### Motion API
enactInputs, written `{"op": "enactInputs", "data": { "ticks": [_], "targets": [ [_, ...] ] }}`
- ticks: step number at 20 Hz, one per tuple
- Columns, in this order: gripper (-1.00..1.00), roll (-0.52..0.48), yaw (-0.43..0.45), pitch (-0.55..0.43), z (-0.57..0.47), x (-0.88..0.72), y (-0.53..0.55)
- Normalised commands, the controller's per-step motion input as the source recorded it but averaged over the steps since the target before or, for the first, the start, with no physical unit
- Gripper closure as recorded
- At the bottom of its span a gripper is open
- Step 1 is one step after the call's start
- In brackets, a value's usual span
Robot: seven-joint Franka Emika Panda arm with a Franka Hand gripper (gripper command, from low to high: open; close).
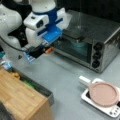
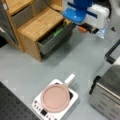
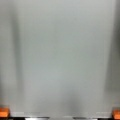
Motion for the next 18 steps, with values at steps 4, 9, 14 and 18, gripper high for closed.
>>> {"op": "enactInputs", "data": {
  "ticks": [4,9,14,18],
  "targets": [
    [-1.00,0.477,0.150,0.016,-0.01,-0.04,0.03],
    [-1.00,0.483,0.068,0.009,-0.02,-0.11,0.03],
    [-1.00,0.354,0.003,-0.006,-0.04,-0.14,0.02],
    [-1.00,0.273,-0.012,-0.043,-0.06,-0.17,0.19]
  ]
}}
